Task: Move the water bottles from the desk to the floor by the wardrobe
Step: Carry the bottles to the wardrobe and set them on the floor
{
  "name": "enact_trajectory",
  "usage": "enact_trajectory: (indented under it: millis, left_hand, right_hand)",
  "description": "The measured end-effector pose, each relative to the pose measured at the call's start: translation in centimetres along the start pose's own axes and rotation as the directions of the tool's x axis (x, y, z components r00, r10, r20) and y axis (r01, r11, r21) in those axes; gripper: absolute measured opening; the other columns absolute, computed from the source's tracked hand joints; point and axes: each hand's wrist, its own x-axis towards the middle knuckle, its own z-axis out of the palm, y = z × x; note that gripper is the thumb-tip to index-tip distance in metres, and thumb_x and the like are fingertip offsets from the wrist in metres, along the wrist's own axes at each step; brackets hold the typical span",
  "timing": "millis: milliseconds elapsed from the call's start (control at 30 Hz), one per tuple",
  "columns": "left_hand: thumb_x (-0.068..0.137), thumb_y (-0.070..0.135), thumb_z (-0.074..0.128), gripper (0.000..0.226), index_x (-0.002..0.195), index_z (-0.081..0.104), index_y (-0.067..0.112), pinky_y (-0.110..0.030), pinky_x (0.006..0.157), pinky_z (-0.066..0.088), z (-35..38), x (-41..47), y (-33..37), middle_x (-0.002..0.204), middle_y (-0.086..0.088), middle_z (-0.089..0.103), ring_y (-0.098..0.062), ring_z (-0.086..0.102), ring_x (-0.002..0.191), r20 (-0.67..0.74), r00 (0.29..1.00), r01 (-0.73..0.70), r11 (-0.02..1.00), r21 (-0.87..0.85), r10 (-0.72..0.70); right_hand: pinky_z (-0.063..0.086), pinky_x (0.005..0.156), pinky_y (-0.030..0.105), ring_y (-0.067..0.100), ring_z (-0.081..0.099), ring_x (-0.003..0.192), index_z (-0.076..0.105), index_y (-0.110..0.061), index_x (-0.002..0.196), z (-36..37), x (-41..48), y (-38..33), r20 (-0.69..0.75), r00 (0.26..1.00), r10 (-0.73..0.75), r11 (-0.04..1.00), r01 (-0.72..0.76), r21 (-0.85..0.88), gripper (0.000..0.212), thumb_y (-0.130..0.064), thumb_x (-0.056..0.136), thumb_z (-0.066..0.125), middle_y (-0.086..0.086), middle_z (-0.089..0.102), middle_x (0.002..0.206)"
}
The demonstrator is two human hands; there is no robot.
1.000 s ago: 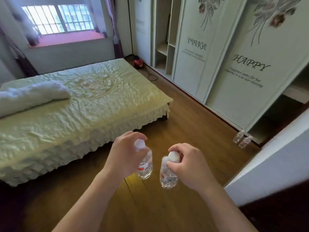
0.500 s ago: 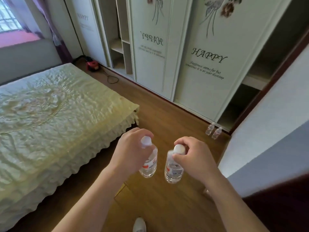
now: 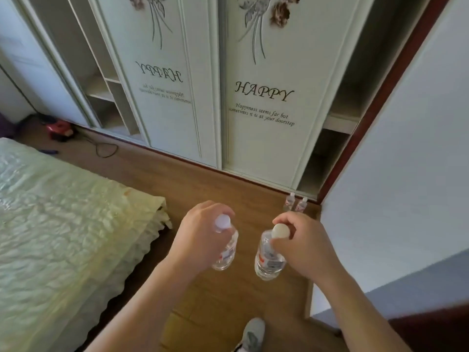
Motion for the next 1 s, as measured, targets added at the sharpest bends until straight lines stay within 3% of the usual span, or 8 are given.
enact_trajectory:
  millis: [300,533,867,1000]
  left_hand:
    - [0.078,0.023,0.075,0.027,0.099,0.065,0.037,-0.027,0.081,0.049,3.3,16.9,-0.1,0.100,0.021,0.061,-0.006,0.057,0.095,0.025,0.999,-0.021,1.000,-0.001,0.021]
    - [0.079,0.029,0.074,0.026,0.101,0.065,0.039,-0.025,0.079,0.049,4.8,28.5,-0.4,0.103,0.021,0.061,-0.005,0.056,0.095,0.076,0.994,-0.077,0.997,0.001,0.076]
    - [0.079,0.022,0.071,0.025,0.100,0.066,0.036,-0.024,0.077,0.048,7.2,44.4,-3.4,0.097,0.021,0.061,-0.003,0.056,0.091,0.195,0.970,-0.135,0.989,-0.057,0.143]
    - [0.078,0.020,0.070,0.025,0.100,0.067,0.033,-0.020,0.079,0.043,8.7,50.2,-4.1,0.097,0.020,0.060,-0.002,0.054,0.092,0.243,0.951,-0.180,0.982,-0.066,0.190]
  right_hand:
    - [0.048,0.071,0.012,0.004,0.061,0.083,0.058,-0.039,0.102,-2.5,15.1,2.7,-0.020,0.999,0.027,1.000,-0.027,0.004,0.024,-0.032,0.084,0.072,-0.024,0.060,0.091]
    - [0.057,0.078,0.025,0.006,0.060,0.087,0.058,-0.039,0.103,-4.0,25.8,3.6,-0.065,0.996,0.065,0.997,-0.068,-0.035,0.033,-0.027,0.079,0.077,-0.022,0.059,0.097]
    - [0.050,0.068,0.013,0.005,0.061,0.084,0.058,-0.038,0.098,-3.3,39.0,5.4,-0.139,0.959,0.246,0.969,-0.249,-0.002,0.032,-0.025,0.078,0.079,-0.024,0.059,0.092]
    - [0.052,0.067,0.016,0.008,0.061,0.083,0.058,-0.037,0.096,-2.9,43.6,6.4,-0.148,0.937,0.315,0.948,-0.317,0.009,0.031,-0.024,0.076,0.079,-0.022,0.059,0.091]
